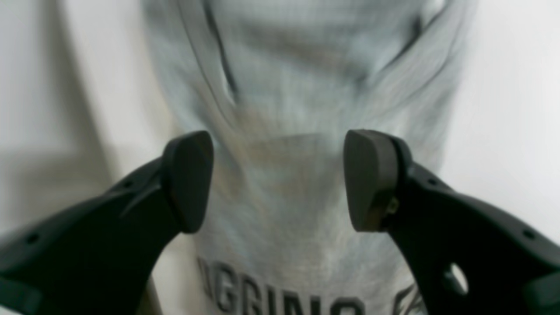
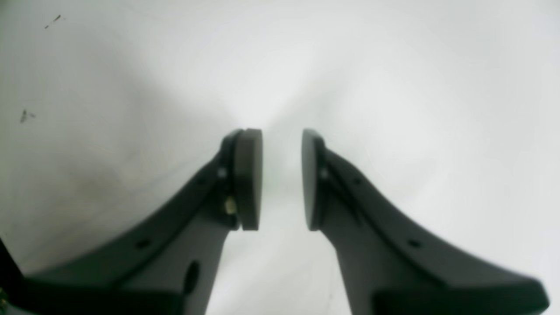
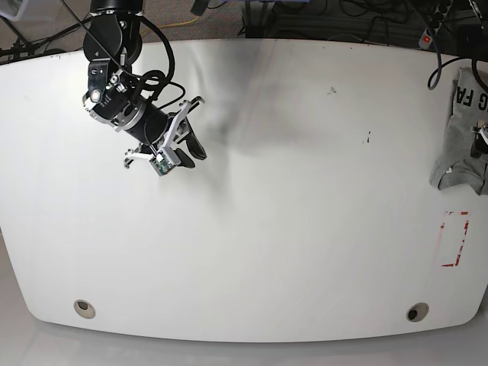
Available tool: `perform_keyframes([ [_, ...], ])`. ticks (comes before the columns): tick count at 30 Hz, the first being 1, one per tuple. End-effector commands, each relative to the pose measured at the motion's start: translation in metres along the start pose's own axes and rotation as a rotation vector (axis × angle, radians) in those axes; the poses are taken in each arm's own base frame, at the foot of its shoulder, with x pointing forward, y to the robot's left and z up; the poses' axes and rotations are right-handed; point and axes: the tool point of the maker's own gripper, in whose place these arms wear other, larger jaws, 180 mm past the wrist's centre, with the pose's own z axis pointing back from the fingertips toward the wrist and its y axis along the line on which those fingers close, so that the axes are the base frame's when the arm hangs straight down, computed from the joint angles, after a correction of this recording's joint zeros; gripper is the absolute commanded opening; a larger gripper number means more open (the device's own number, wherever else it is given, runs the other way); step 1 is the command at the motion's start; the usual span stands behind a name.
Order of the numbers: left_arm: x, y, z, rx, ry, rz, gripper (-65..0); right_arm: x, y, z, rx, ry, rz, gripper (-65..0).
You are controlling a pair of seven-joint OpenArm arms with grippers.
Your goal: Fold the T-shirt properly
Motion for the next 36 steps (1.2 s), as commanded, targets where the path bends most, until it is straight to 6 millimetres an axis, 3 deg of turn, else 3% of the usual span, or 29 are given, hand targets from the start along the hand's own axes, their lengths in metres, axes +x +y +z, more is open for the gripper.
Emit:
perform_keyframes([
  [1,0.049,-0.016,0.022,0.017,-0.128,-0.115,-24.2,0.005,-0.014,0.005,-0.053,0.002,0.069,-50.6],
  [5,0.072,-0.06,0.02,0.028,-0.236,-0.132,-24.3,0.004,-0.026,0.002,-0.143,0.021,0.145,-50.6],
  [9,0.09,-0.123,0.007,0.018,-0.396,-0.121,-21.9,0.008,-0.045,0.004,-0.229,-0.054,0.174,-50.6],
  [16,0.088,-0.18,-0.001,0.056,-0.627,-0.001,-22.1,-0.001,-0.07,0.01,-0.281,-0.201,0.091,-50.6],
  [21,0.065,-0.209,0.014,0.073,-0.681,0.065,-22.1,-0.028,-0.083,0.031,-0.342,-0.201,0.029,-50.7],
  [27,0.04,-0.251,0.054,0.043,-0.662,0.11,-22.1,-0.069,-0.063,0.056,-0.34,-0.186,-0.074,-50.7],
  [33,-0.016,-0.294,0.099,0.007,-0.53,0.216,-22.2,-0.112,-0.041,0.102,-0.36,-0.15,-0.225,-50.7],
  [36,-0.041,-0.314,0.11,-0.025,-0.454,0.252,-22.2,-0.126,-0.025,0.117,-0.348,-0.133,-0.283,-50.7],
])
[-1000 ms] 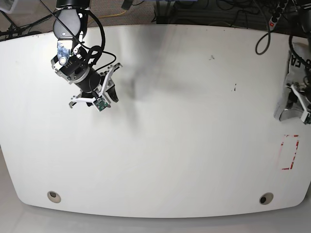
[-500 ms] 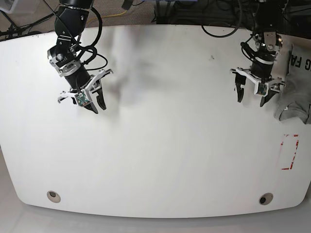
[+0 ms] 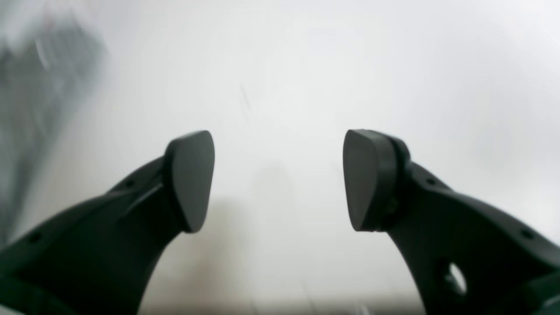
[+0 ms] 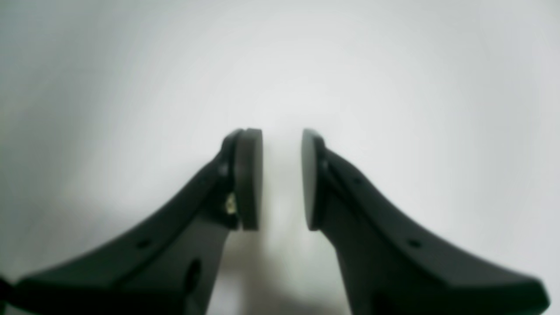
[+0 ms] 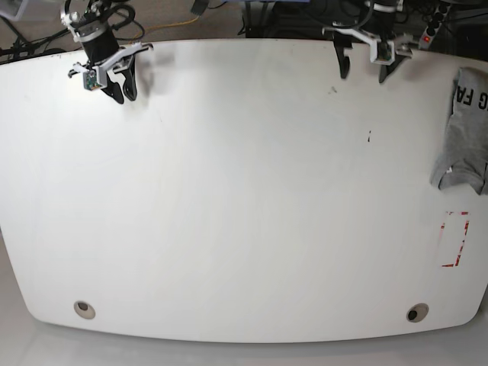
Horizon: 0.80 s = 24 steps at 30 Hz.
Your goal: Fold the T-shirt properly
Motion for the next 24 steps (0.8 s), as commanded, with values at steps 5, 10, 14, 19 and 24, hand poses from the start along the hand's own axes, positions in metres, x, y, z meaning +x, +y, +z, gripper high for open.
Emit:
perform_keyframes([
  [5,-0.046,-0.023,0.066,-0.024,0.186,0.061,-22.2,-0.022,0.014,0.047,0.022,0.015,-0.127,-51.0],
  [10,-0.074,-0.023,0.109,-0.011,0.312,0.154,-22.2,-0.055,0.027,0.089,0.016,0.097,-0.193,-51.0],
  [14,-0.097,-0.019,0.131,-0.032,0.397,0.146,-22.2,-0.085,0.039,0.122,-0.023,0.161,-0.274,-51.2],
  [19,-0.163,-0.017,0.164,-0.036,0.578,0.158,-22.2,-0.151,0.076,0.157,-0.007,0.333,-0.425,-51.2],
  [24,-0.223,-0.01,0.157,-0.019,0.68,0.177,-22.4,-0.202,0.095,0.163,-0.009,0.402,-0.502,-51.2],
])
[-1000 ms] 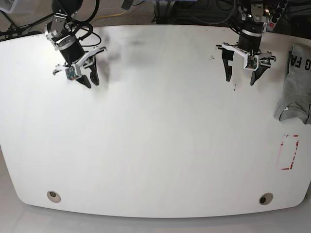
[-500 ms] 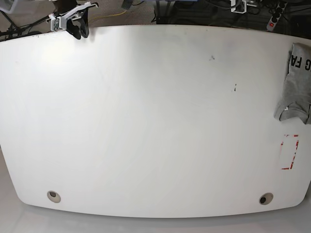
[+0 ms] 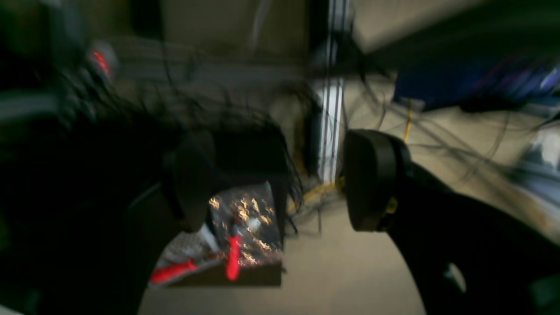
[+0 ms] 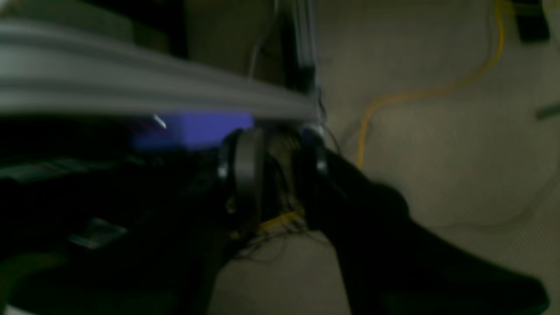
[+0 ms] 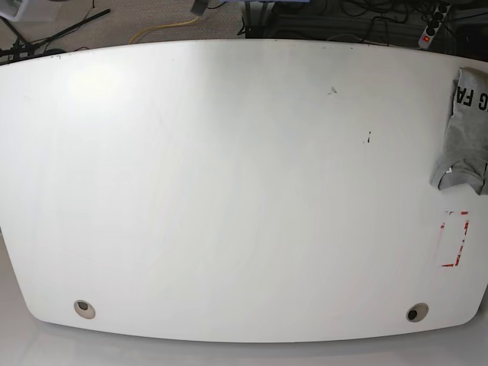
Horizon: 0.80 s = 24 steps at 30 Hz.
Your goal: Fold the T-shirt properly
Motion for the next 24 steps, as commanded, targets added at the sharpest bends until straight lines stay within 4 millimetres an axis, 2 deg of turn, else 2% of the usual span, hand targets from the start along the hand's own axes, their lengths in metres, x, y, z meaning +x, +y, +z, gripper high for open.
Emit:
perform_keyframes([
  [1,-0.038,0.008,-0.023,0.006,0.075,0.031,-22.4,-0.015,-0.003,-0.001,0.008,0.0,-0.01,-51.2],
  [2,-0.043,0.01,-0.031,0.009,0.09,0.038,-22.4,-0.025,-0.003,-0.005,0.014,0.023,-0.006,-51.2],
  [5,-0.059,0.018,-0.053,0.019,0.139,0.051,-22.5,-0.048,-0.02,-0.023,-0.051,0.097,0.028,-51.2],
  [7,-0.067,0.016,-0.068,0.013,0.164,0.066,-22.5,-0.056,-0.025,-0.038,-0.061,0.129,0.041,-51.2],
  [9,-0.077,0.023,-0.079,0.016,0.205,0.064,-22.4,-0.062,-0.028,-0.05,-0.064,0.154,0.043,-51.2],
  [15,-0.096,0.021,-0.12,-0.021,0.32,0.047,-22.4,-0.056,-0.036,-0.097,-0.053,0.196,0.076,-51.2],
  [18,-0.097,0.017,-0.14,-0.032,0.363,0.049,-22.4,-0.056,-0.04,-0.117,-0.082,0.219,0.076,-51.2],
  [21,-0.087,0.023,-0.162,0.0,0.389,0.067,-22.2,-0.049,-0.048,-0.136,-0.097,0.245,0.097,-51.2],
  [24,-0.077,0.032,-0.175,0.06,0.402,0.048,-22.2,-0.045,-0.051,-0.149,-0.106,0.268,0.105,-51.2],
])
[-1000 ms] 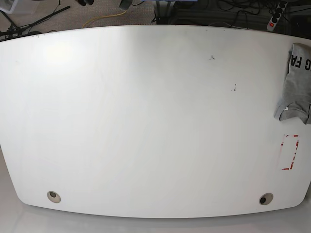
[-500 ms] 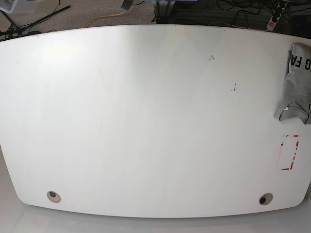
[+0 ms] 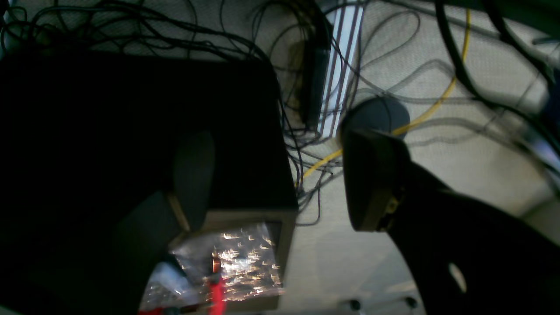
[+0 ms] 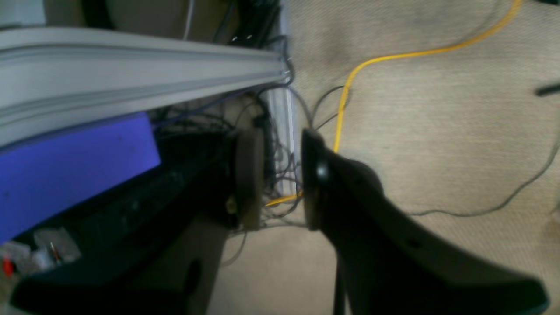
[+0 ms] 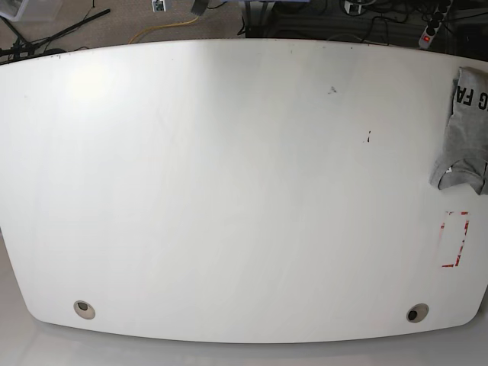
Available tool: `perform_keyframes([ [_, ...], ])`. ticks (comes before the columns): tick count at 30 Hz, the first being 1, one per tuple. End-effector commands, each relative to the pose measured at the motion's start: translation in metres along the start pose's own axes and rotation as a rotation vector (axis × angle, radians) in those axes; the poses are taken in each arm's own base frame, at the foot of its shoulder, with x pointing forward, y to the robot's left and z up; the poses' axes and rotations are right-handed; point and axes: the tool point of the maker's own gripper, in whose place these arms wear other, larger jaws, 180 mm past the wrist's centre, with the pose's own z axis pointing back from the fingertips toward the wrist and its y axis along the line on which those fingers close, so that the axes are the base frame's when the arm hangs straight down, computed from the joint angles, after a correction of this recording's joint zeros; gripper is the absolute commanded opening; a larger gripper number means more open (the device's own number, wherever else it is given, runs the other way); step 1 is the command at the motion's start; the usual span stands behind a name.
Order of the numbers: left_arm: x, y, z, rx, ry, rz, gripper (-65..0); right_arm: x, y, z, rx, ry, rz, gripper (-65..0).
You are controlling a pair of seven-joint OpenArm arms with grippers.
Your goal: Fold the T-shirt properly
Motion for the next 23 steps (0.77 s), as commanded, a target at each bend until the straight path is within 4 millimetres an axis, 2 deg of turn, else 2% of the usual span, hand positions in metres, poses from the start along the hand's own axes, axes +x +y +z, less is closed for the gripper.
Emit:
perform_keyframes([
  [1,0.016,0.017,-0.008,0.098,0.016,-0.029,-22.2,0.002,-0.011,-0.002,-0.028,0.007,0.002,-51.2],
  [5,0.031,0.023,-0.013,0.159,0.022,-0.089,-22.2,0.016,-0.024,-0.011,-0.067,0.023,0.031,-50.7],
  [7,0.043,0.012,-0.018,0.146,0.027,-0.084,-22.2,0.02,-0.025,-0.016,-0.078,0.036,0.042,-50.6],
  [12,0.059,0.004,-0.023,0.138,0.057,-0.078,-22.2,0.031,-0.033,-0.024,-0.119,0.066,0.079,-50.6],
  [23,0.061,0.004,-0.023,0.138,0.059,-0.073,-22.2,0.039,-0.035,-0.028,-0.129,0.062,0.086,-50.4],
])
